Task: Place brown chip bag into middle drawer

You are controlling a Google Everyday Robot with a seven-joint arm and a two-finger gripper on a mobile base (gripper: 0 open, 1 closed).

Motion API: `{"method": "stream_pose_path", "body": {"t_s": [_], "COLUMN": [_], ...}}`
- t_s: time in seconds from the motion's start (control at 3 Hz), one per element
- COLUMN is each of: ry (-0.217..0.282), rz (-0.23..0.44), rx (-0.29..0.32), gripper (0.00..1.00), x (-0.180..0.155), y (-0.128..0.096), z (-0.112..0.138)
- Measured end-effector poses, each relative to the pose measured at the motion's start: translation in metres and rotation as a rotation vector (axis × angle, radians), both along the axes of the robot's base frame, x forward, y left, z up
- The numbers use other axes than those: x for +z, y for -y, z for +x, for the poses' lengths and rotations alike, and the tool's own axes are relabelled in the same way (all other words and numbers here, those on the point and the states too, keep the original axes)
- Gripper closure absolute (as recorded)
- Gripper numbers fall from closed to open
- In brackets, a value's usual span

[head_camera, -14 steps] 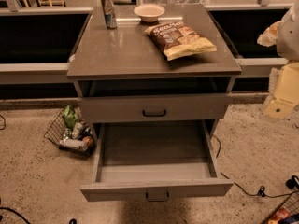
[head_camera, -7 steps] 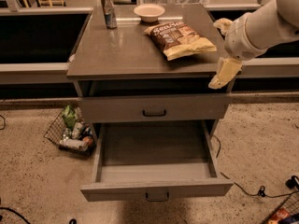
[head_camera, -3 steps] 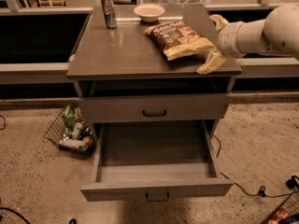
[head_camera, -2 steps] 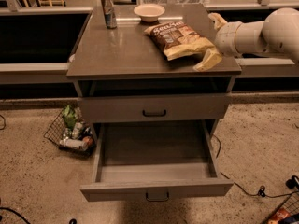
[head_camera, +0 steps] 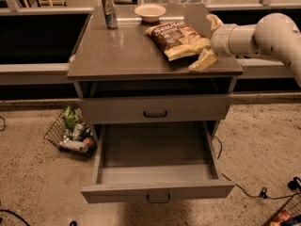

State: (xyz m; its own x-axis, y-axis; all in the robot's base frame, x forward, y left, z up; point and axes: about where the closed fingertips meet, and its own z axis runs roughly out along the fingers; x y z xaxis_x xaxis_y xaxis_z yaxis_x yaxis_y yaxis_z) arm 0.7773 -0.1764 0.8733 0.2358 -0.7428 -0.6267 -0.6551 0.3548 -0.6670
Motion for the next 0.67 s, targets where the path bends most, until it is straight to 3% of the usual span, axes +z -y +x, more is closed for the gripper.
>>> {"method": "stream_pose_path", "body": {"t_s": [0.67], "ry": [0.007], "rz": [0.064], "rx": [-0.005], "gripper": [0.41], "x": [-0.0067], "y": [-0.0023], "z": [0.0103]}}
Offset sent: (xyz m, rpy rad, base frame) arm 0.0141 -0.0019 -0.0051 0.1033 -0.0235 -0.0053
